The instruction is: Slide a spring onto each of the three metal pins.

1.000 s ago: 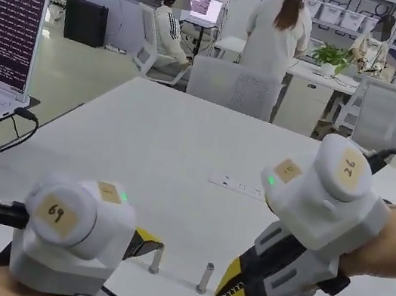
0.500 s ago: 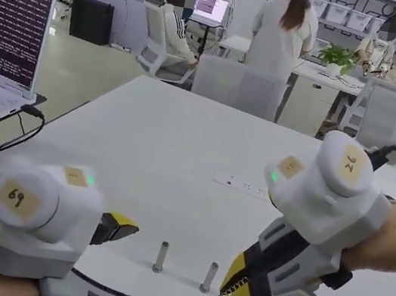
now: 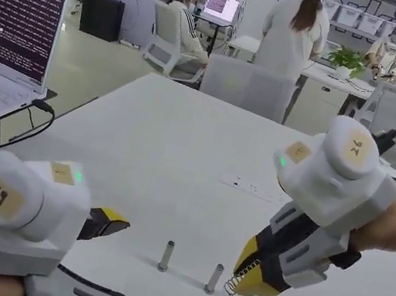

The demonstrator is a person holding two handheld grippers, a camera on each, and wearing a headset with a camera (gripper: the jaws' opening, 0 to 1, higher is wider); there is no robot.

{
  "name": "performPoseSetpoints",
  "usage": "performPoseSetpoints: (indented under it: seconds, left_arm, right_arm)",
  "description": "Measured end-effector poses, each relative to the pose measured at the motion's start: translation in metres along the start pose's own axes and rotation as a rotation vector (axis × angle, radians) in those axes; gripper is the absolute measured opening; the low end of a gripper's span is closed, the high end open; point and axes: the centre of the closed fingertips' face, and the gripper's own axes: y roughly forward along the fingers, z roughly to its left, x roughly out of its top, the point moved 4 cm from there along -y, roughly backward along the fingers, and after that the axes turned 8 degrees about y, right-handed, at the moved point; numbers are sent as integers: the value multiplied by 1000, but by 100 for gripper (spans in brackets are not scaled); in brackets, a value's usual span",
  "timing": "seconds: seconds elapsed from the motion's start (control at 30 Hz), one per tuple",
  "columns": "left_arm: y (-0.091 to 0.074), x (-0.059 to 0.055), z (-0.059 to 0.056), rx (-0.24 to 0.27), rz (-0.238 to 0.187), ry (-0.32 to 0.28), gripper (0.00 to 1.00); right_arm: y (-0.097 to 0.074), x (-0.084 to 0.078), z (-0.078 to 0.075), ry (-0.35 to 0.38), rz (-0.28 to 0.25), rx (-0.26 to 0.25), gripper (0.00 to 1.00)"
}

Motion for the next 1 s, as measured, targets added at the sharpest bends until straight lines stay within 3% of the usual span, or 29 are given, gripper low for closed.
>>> performPoseSetpoints:
  seconds: [0.2,0.43,1.0]
  left_arm:
    - [0,-2,1,5,1,1,80]
    - [-2,-4,2,12,5,5,80]
    - [-4,-13,4,17,17,-5,79]
  right_arm:
    - [0,-8,-20,-4,71,-32,8]
    - [2,-8,-42,-6,105,-70,8]
    - [20,-9,-83,30,131,-104,8]
